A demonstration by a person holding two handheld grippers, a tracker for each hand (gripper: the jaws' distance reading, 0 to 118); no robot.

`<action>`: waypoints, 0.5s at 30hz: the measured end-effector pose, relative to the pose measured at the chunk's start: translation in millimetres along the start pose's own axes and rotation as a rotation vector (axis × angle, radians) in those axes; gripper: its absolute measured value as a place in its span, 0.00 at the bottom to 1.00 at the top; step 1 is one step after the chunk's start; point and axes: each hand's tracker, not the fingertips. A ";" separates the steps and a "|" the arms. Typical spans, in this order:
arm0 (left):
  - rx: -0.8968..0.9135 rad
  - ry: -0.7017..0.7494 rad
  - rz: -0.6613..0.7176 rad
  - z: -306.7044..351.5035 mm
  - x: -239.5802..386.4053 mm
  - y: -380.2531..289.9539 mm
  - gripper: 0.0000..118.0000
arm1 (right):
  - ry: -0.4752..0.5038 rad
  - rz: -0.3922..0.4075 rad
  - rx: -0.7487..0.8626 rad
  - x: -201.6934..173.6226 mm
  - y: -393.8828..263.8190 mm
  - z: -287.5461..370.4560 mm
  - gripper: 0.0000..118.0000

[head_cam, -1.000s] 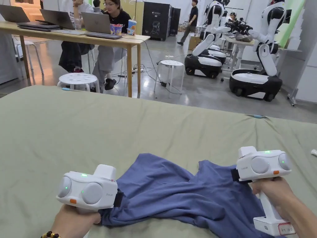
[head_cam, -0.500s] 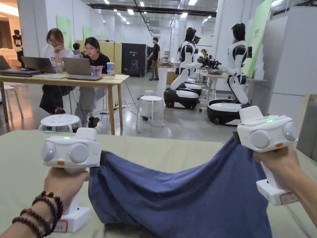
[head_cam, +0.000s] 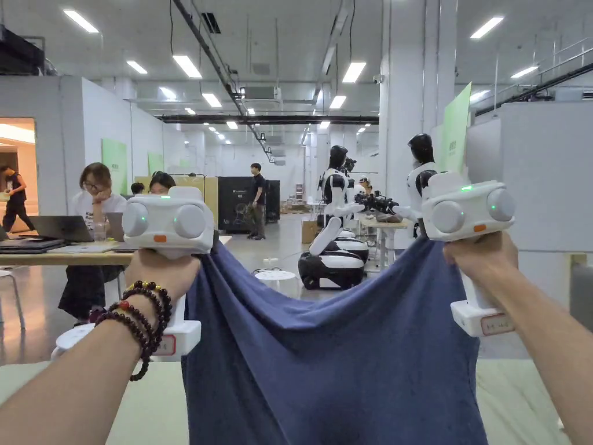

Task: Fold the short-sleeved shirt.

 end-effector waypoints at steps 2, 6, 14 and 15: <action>0.033 0.022 -0.011 -5.5 -7.2 14.5 0.01 | -0.022 -0.031 0.015 8.5 16.5 -3.3 0.00; 0.031 0.064 0.027 -22.7 -29.1 34.2 0.01 | -0.031 -0.040 0.026 23.7 39.6 -19.4 0.00; 0.050 0.062 0.046 -36.7 -43.6 18.0 0.01 | -0.014 -0.070 0.066 22.3 31.7 -13.9 0.00; 0.039 0.060 0.046 -39.5 -43.3 11.8 0.01 | -0.010 -0.075 0.065 20.0 25.6 -15.6 0.00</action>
